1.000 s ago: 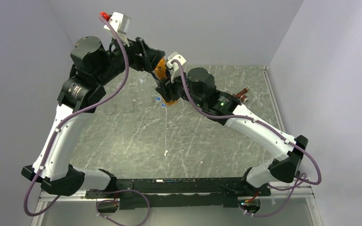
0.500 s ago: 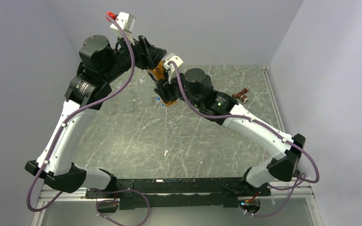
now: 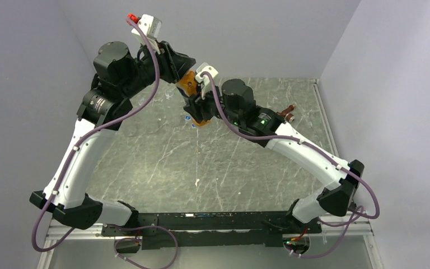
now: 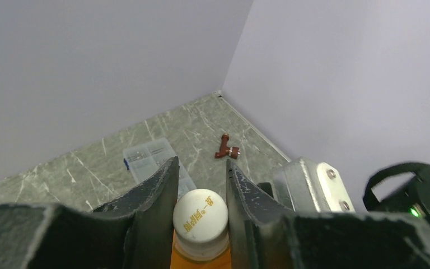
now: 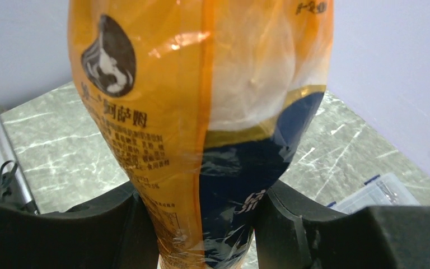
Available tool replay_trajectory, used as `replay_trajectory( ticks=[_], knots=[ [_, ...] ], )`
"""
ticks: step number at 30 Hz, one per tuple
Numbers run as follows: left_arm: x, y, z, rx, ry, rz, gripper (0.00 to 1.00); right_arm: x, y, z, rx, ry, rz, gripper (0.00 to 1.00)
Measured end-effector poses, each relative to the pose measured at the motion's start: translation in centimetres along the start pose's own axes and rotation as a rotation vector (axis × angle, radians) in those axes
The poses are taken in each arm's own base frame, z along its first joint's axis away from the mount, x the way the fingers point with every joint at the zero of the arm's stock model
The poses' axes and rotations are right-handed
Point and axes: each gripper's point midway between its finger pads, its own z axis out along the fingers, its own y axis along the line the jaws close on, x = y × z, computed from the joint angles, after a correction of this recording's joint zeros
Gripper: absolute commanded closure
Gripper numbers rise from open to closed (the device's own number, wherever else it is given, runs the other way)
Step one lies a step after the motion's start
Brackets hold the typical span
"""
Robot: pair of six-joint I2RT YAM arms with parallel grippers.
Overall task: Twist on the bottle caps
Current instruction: Screw the bottle cap onto the plastic bottle.
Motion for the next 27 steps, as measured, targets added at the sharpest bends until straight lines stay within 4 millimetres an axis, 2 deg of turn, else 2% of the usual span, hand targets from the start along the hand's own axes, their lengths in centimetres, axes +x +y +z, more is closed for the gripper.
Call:
replay_trajectory(
  ticks=[4,8,11,18,23,27],
  knots=[
    [0.2,-1.1,-0.2,0.064,0.014,0.004,1.0,0.0,0.3,-0.5,-0.114,0.004,0.006,1.0],
    [0.4,-3.5,-1.1,0.21,0.012,0.025,1.0,0.0,1.7,-2.8,-0.364,-0.014,0.034,1.0],
    [0.5,-6.1,-2.6,0.352,0.012,0.038,1.0,-0.2,3.7,-5.2,-0.552,-0.034,0.074,1.0],
    [-1.1,-11.7,-6.7,0.676,-0.026,0.06,1.0,-2.4,8.5,-10.0,-0.95,-0.111,0.124,1.0],
    [-2.0,-14.5,-9.3,0.874,-0.029,0.054,1.0,-3.7,10.0,-12.9,-1.131,-0.134,0.123,1.0],
    [-2.4,-16.0,-11.1,0.994,-0.028,0.067,1.0,-4.3,10.7,-14.5,-1.22,-0.134,0.11,1.0]
  ],
)
